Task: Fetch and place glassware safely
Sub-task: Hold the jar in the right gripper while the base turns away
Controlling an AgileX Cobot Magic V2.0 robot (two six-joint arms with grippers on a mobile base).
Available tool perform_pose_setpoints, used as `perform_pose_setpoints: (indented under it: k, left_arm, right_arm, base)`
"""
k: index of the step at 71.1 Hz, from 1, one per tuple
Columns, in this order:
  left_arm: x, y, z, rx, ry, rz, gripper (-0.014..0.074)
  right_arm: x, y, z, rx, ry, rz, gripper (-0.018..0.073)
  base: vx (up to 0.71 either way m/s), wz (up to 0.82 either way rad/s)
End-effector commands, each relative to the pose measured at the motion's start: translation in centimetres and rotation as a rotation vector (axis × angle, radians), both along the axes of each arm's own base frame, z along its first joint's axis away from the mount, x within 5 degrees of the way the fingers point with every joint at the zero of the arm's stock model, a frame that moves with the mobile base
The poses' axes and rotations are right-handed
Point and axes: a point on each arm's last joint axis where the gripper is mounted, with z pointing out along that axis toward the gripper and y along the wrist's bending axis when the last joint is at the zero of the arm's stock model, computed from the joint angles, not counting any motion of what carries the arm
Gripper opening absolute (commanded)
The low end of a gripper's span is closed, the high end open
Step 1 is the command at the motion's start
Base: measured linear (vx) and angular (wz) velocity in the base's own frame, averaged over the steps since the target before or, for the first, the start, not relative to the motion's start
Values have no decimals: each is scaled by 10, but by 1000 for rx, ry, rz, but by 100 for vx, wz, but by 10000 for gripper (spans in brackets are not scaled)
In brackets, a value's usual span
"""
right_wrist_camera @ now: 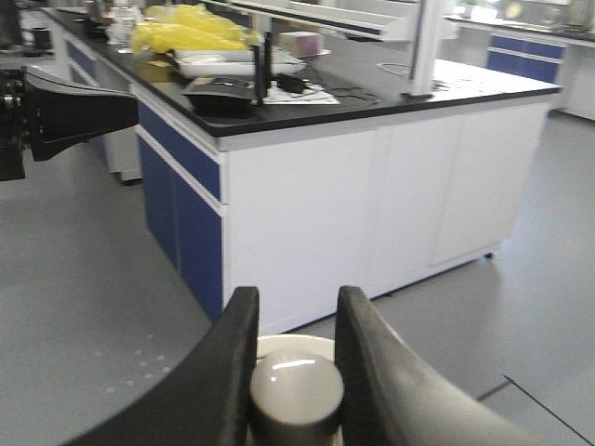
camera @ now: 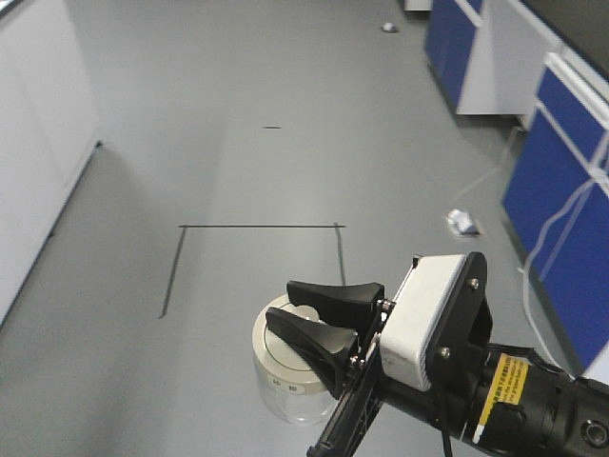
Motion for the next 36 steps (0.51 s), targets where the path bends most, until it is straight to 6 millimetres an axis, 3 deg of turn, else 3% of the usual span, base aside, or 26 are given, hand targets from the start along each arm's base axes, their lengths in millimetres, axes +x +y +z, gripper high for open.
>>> perform_pose_setpoints:
  k: [1,36]
  left_arm:
    - [1,0,15,-21,-95,-6,-7]
    - [1,0,15,-21,-95,-6,-7]
  right_arm:
    - [-2,1,23,123,-82,26,-3]
    - [-2,1,23,123,-82,26,-3]
  base:
    - [4,54]
    - [10,30]
